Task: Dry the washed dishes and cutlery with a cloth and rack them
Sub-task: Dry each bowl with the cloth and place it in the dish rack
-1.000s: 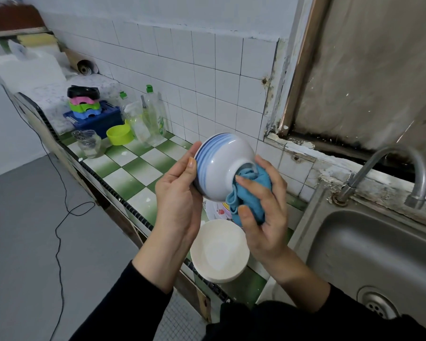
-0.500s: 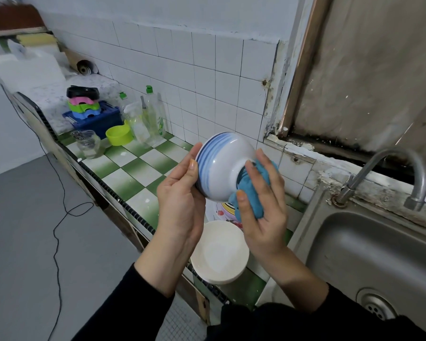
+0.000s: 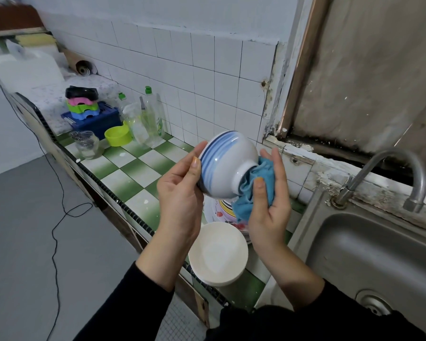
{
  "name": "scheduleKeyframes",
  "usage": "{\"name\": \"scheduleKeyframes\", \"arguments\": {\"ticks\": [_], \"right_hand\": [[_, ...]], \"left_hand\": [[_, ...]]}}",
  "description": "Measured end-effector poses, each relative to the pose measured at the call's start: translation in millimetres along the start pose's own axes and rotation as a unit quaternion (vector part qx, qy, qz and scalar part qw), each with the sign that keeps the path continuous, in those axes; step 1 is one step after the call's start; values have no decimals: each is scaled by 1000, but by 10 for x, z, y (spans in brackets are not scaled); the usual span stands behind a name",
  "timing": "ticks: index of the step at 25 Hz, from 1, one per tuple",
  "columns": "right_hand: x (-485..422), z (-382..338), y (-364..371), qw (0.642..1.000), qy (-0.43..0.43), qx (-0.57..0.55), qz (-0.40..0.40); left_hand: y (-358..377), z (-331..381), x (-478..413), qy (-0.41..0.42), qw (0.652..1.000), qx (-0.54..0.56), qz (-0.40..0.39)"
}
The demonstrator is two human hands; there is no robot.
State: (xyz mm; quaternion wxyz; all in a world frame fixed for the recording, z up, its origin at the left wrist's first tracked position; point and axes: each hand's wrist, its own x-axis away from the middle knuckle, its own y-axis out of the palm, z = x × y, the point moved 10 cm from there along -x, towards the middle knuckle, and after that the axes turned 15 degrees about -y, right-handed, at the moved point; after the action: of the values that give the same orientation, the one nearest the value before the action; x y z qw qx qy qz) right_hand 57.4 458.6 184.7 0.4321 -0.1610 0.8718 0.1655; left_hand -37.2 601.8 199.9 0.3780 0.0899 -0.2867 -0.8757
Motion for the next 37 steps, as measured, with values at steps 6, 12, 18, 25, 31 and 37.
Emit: {"name": "scheduleKeyframes", "arguments": {"ticks": [6,12,18,25,31,37], "right_hand": [[-410,160,79,966,161,-185,77],[-535,97,-41,989,63,-101,90],[-537,-223,12,994,-80,-75,15],[-631,-174,360,974,29,-107,-199],[-725,-81,618,927,114,66,-352],[-400,-283,698,839,-8,283,-464]], "left_hand": [[-39,92,-55,34,998,-11,-57],[-53,6,-127,21,991,-122,-51],[-120,-411,-131,-296,937,-156,-101],[-81,-408,-86,-218,933,-230,-168],[-23,-108,-17,9,914,-389,-113],[-109,9,125,86,895,-434,-56]]}}
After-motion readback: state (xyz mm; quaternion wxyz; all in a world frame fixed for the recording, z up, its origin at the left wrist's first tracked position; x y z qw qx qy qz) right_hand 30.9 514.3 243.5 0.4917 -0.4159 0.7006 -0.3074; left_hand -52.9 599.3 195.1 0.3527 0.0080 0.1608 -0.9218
